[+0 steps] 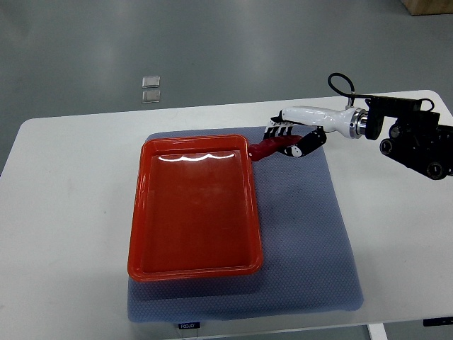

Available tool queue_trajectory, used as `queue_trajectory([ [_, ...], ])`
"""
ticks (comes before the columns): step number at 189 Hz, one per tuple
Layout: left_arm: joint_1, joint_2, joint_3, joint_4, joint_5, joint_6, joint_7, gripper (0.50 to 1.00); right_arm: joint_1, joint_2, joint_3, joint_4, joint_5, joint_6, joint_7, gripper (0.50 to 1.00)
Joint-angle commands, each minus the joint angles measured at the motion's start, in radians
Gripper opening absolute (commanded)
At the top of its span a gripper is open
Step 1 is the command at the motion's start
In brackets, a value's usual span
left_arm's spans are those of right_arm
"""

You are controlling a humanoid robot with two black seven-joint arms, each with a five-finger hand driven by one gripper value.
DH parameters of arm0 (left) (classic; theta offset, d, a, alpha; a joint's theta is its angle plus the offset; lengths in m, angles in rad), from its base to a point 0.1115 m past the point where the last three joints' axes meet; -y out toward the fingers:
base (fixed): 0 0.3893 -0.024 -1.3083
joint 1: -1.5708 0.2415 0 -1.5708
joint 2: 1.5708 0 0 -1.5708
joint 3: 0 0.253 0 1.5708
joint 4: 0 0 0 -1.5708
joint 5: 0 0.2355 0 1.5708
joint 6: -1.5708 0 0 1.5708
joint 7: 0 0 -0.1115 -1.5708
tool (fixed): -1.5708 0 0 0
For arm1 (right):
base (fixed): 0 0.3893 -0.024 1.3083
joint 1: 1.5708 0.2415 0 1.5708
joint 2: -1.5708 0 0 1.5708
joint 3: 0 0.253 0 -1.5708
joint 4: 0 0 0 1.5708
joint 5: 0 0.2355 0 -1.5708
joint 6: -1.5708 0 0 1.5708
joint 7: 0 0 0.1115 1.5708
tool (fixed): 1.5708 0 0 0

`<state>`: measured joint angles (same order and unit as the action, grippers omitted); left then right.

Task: Place red pepper on red tray
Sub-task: 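Lift the pepper with the right hand and carry it over the tray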

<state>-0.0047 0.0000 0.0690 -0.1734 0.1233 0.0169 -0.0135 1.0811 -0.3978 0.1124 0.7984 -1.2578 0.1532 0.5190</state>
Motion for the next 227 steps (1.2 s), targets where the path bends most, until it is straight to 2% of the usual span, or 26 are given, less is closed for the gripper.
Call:
queue_trajectory([
  [1, 0.0, 0.0, 0.0, 0.0, 0.001, 0.0, 0.0, 1.0, 0.028, 0.014, 0.0, 0.056, 0.003, 0.003, 0.012, 0.5],
  [38, 0.0, 0.0, 0.0, 0.0, 0.001, 0.0, 0.0, 1.0, 0.068, 0.128, -0.01, 0.071, -0.008, -0.003, 0.012, 0.5],
  [74, 0.0, 0.0, 0.0, 0.0, -0.001, 0.0, 0.0, 1.0, 0.109, 0.217, -0.06, 0.039, -0.041, -0.017, 0.003, 0.5],
  [124, 0.0, 0.0, -0.001, 0.0, -0.001, 0.0, 0.0, 1.0, 0.123, 0.338, -0.257, -0.062, -0.08, -0.139, 0.001, 0.5],
  [153, 0.0, 0.0, 0.0, 0.0, 0.001, 0.0, 0.001, 1.0, 0.094, 0.376, -0.264, -0.11, -0.081, -0.169, -0.001, 0.5],
  [161, 0.0, 0.0, 0.0, 0.0, -0.001, 0.0, 0.0, 1.0, 0.088, 0.381, -0.264, -0.116, -0.081, -0.169, -0.002, 0.541],
  [171, 0.0, 0.0, 0.0, 0.0, -0.001, 0.0, 0.0, 1.0, 0.082, 0.389, -0.263, -0.116, -0.08, -0.169, -0.005, 0.627],
  [174, 0.0, 0.0, 0.0, 0.0, 0.001, 0.0, 0.0, 1.0, 0.079, 0.393, -0.261, -0.114, -0.08, -0.17, -0.005, 0.676],
  [175, 0.0, 0.0, 0.0, 0.0, 0.001, 0.0, 0.0, 1.0, 0.079, 0.393, -0.261, -0.114, -0.08, -0.17, -0.005, 0.676],
  [176, 0.0, 0.0, 0.0, 0.0, 0.001, 0.0, 0.0, 1.0, 0.077, 0.395, -0.263, -0.116, -0.08, -0.17, -0.005, 0.705],
  [179, 0.0, 0.0, 0.0, 0.0, 0.001, 0.0, 0.0, 1.0, 0.076, 0.396, -0.261, -0.116, -0.08, -0.17, -0.005, 0.729],
  [180, 0.0, 0.0, 0.0, 0.0, -0.001, 0.0, 0.0, 1.0, 0.074, 0.396, -0.261, -0.116, -0.08, -0.172, -0.004, 0.76],
  [181, 0.0, 0.0, 0.0, 0.0, -0.001, 0.0, 0.0, 1.0, 0.074, 0.396, -0.261, -0.116, -0.08, -0.172, -0.004, 0.76],
  [182, 0.0, 0.0, -0.001, 0.0, 0.001, 0.0, 0.0, 1.0, 0.072, 0.396, -0.261, -0.116, -0.08, -0.172, -0.004, 0.786],
  [183, 0.0, 0.0, -0.001, 0.0, 0.001, 0.0, 0.0, 1.0, 0.072, 0.396, -0.261, -0.116, -0.08, -0.172, -0.004, 0.787],
  [186, 0.0, 0.0, 0.0, 0.0, -0.001, 0.0, 0.0, 1.0, 0.069, 0.396, -0.261, -0.116, -0.078, -0.172, -0.004, 0.837],
  [190, 0.0, 0.0, 0.0, 0.0, 0.001, 0.0, 0.0, 1.0, 0.065, 0.396, -0.261, -0.116, -0.078, -0.175, -0.004, 0.872],
  [206, 0.0, 0.0, 0.0, 0.0, 0.001, 0.0, 0.0, 1.0, 0.062, 0.392, -0.258, -0.116, -0.072, -0.175, -0.004, 0.893],
  [227, 0.0, 0.0, 0.0, 0.0, 0.001, 0.0, 0.0, 1.0, 0.063, 0.375, -0.246, -0.116, -0.06, -0.173, 0.001, 0.895],
])
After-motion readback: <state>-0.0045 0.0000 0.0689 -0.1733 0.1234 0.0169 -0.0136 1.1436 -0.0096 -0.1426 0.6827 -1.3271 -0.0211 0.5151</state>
